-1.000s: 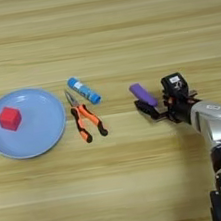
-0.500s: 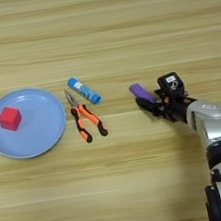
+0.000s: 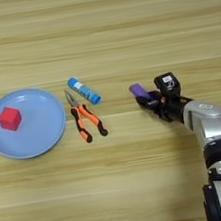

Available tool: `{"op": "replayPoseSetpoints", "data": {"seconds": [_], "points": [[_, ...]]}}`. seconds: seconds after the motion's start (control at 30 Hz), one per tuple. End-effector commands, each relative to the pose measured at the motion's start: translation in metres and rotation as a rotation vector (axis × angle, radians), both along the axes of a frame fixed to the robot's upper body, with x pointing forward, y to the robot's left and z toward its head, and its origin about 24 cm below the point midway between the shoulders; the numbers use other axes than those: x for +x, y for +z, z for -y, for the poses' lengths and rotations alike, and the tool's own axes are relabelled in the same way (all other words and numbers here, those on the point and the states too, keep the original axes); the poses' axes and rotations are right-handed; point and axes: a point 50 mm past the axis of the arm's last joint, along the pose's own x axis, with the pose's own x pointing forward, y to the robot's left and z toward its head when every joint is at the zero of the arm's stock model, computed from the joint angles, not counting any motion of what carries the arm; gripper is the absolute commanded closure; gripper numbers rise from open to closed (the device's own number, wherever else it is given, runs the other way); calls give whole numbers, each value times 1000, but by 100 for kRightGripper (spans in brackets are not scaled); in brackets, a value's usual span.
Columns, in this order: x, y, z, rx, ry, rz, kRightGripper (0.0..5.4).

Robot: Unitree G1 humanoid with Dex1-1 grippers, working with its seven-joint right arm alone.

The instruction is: Move the objects on the table

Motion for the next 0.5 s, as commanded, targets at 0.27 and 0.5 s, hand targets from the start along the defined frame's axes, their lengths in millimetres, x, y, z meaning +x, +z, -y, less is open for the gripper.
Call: {"op": "replayPoseSetpoints", "data": {"seconds": [0.27,0.5], "points": [[17,32,-10,-18,31,85,399],[37,88,-26,-33,98,260,399]]}}
